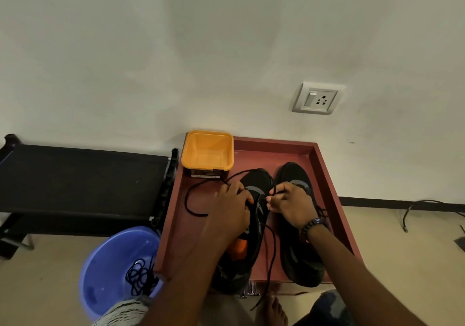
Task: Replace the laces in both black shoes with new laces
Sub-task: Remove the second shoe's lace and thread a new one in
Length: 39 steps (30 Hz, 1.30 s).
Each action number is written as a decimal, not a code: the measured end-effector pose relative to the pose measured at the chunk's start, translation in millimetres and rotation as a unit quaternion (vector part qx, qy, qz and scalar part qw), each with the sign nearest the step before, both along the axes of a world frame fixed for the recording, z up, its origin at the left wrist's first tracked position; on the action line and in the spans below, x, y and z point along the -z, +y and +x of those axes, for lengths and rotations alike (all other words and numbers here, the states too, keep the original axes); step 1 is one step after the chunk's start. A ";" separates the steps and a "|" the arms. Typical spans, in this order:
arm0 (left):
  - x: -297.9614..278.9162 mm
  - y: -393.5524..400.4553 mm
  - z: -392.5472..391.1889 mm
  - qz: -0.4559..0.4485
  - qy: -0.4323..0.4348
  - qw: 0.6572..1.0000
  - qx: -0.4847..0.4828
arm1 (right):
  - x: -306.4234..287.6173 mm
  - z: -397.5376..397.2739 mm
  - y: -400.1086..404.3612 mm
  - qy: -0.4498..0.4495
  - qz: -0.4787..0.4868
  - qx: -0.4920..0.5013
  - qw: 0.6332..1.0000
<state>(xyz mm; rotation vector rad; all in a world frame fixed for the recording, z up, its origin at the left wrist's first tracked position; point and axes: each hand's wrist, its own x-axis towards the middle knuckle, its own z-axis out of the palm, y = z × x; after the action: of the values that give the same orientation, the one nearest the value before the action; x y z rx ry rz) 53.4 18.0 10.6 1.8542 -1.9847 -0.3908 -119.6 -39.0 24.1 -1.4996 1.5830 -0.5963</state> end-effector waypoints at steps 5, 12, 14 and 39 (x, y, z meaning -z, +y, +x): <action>0.4 -10.6 -9.7 0.032 0.036 0.998 -0.029 | 9.2 4.1 1.2 -0.016 0.000 0.036 0.999; 3.8 -21.8 -11.5 0.096 0.101 0.988 -0.067 | 19.4 8.4 6.3 0.072 -0.042 0.035 0.996; 4.5 -22.3 -10.6 0.108 0.126 0.982 -0.086 | 20.1 9.4 6.6 0.068 -0.033 0.043 0.996; 10.3 -21.6 1.2 0.110 0.113 0.982 -0.105 | 16.6 31.3 17.2 0.056 -0.026 0.047 0.997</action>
<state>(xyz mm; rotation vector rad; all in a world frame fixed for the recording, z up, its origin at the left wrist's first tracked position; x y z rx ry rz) 54.6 -3.6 0.3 2.0249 -1.6323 -0.7461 -88.3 -21.8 7.5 -1.5265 1.7444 -0.6183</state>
